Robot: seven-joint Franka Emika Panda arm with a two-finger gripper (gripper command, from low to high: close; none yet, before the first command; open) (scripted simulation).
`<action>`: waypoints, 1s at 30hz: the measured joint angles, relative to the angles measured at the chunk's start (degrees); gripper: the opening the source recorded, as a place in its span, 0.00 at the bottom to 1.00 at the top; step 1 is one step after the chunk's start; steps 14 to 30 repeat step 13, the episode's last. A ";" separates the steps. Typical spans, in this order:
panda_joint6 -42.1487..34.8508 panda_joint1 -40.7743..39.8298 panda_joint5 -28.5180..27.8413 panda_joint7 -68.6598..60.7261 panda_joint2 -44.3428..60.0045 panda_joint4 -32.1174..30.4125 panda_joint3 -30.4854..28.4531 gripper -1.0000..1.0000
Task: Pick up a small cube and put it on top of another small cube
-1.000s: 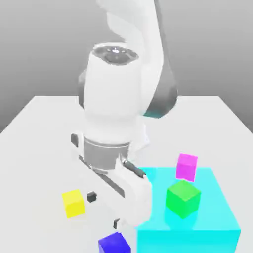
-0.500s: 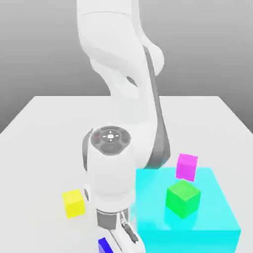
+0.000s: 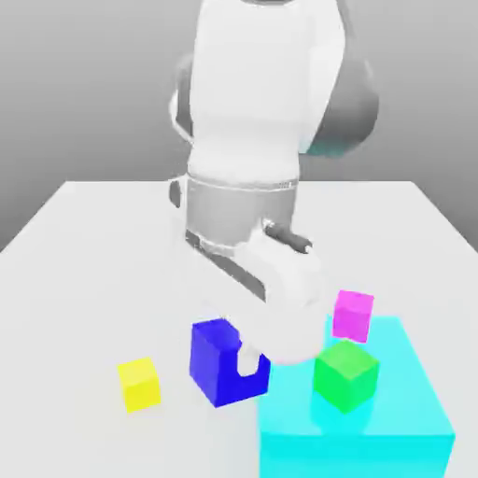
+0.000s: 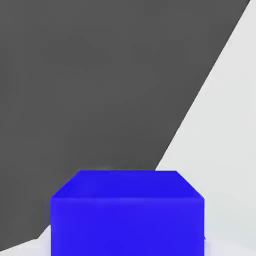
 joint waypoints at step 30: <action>4.64 5.76 4.38 9.07 2.05 -9.75 4.56 1.00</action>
